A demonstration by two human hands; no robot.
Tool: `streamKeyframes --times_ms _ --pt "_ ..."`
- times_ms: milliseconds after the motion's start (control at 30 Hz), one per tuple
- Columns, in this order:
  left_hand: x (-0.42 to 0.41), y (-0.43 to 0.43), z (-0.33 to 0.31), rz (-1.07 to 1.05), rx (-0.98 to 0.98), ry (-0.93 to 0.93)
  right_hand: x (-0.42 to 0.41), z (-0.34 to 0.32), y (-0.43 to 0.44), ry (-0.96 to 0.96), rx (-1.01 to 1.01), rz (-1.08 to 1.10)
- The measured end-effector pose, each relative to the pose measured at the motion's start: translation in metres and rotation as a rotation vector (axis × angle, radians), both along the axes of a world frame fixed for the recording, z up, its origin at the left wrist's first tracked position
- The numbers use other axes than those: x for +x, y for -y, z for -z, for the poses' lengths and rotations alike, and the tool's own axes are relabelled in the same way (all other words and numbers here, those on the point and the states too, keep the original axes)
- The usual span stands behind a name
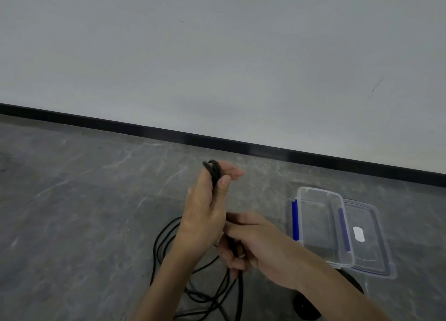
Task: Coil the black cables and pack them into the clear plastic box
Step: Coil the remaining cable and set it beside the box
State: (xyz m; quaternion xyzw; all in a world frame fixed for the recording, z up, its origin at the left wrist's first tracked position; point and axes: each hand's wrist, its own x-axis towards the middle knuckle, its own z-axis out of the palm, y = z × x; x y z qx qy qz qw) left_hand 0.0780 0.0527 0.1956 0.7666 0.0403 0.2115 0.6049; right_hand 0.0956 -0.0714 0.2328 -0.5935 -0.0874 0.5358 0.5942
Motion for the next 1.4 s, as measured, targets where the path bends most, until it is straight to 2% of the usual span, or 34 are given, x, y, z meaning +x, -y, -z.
streamKeyframes --times_ms 133,233,400,533,733,900,1067,1267,1400 --pt "0.001 -0.005 0.004 0.027 0.183 -0.036 0.000 0.002 -0.007 0.352 -0.241 -0.073" --pt "-0.003 -0.008 0.008 0.089 0.252 -0.106 0.003 -0.001 -0.009 0.573 -0.334 -0.179" --pt "-0.007 -0.009 0.013 0.233 0.344 -0.298 0.008 -0.001 -0.003 0.717 -0.389 -0.385" --pt "-0.006 -0.012 0.014 0.305 0.390 -0.388 0.017 0.000 0.005 0.816 -0.393 -0.457" --pt "-0.013 -0.009 0.005 0.362 0.360 -0.486 0.023 0.002 0.018 1.121 -0.307 -0.496" --pt "-0.016 -0.002 0.000 0.407 0.221 -0.526 0.028 -0.005 0.031 1.267 -0.270 -0.546" --pt "-0.017 0.002 -0.001 0.470 0.224 -0.507 0.030 -0.012 0.043 1.301 -0.203 -0.450" --pt "-0.016 0.012 -0.012 0.504 0.109 -0.517 0.047 -0.006 0.056 1.593 -0.293 -0.310" --pt "-0.014 0.012 -0.019 0.586 0.016 -0.541 0.053 0.009 0.059 1.685 -0.258 -0.250"
